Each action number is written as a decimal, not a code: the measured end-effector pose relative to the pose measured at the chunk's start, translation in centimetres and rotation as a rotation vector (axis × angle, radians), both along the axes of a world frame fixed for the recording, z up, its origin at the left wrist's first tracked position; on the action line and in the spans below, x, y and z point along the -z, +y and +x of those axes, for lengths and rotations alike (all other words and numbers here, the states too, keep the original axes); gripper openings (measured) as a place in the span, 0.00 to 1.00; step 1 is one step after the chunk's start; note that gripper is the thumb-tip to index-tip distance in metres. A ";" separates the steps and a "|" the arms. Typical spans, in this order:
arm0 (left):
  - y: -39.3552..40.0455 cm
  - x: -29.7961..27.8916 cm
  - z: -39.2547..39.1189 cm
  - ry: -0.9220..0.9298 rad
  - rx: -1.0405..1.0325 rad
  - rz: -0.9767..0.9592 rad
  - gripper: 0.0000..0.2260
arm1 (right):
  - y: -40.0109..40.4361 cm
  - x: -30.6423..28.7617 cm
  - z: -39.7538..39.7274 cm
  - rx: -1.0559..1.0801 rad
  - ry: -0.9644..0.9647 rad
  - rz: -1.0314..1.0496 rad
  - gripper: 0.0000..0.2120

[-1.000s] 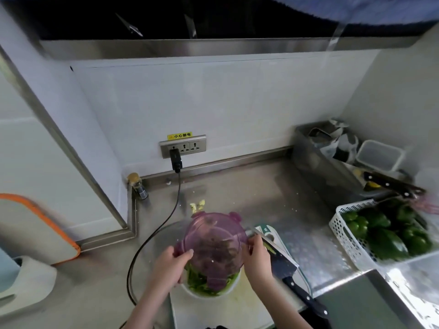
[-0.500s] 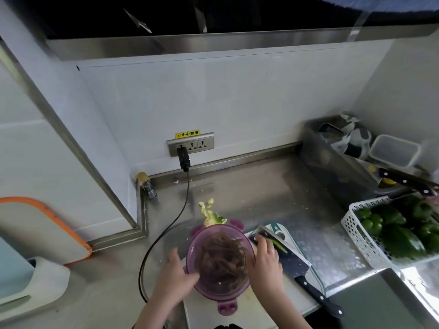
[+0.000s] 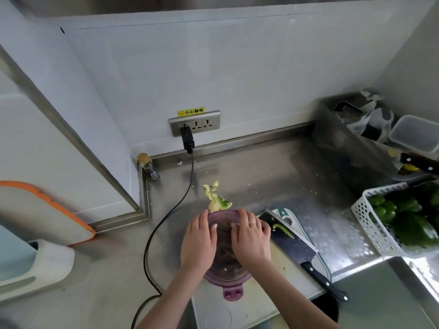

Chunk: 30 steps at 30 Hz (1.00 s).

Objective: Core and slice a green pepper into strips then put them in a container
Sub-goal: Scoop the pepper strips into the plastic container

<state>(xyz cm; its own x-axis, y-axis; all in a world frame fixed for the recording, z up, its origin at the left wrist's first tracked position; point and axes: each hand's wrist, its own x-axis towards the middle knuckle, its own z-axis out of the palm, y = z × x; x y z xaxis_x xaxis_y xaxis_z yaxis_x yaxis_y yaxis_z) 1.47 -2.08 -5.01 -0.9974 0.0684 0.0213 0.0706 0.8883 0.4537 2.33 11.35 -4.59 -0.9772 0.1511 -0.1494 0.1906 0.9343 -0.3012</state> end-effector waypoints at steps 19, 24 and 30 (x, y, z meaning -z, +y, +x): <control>0.9 0.9 3.1 0.084 -0.164 0.160 0.20 | 0.9 -1.6 2.5 0.392 0.135 -0.195 0.20; 1.8 1.6 0.7 0.184 0.242 -0.027 0.22 | 0.8 0.2 4.5 0.367 0.061 -0.248 0.21; 2.2 1.7 1.0 0.186 0.222 -0.131 0.23 | 0.7 1.0 3.8 0.403 0.101 -0.142 0.27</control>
<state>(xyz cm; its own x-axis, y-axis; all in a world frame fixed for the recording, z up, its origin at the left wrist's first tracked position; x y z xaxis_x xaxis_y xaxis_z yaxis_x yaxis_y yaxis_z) 2.46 0.14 -6.67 -0.9378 0.2978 0.1784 0.3399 0.8922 0.2974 6.09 12.05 -5.64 -0.8549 0.5084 -0.1031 0.4947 0.7392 -0.4570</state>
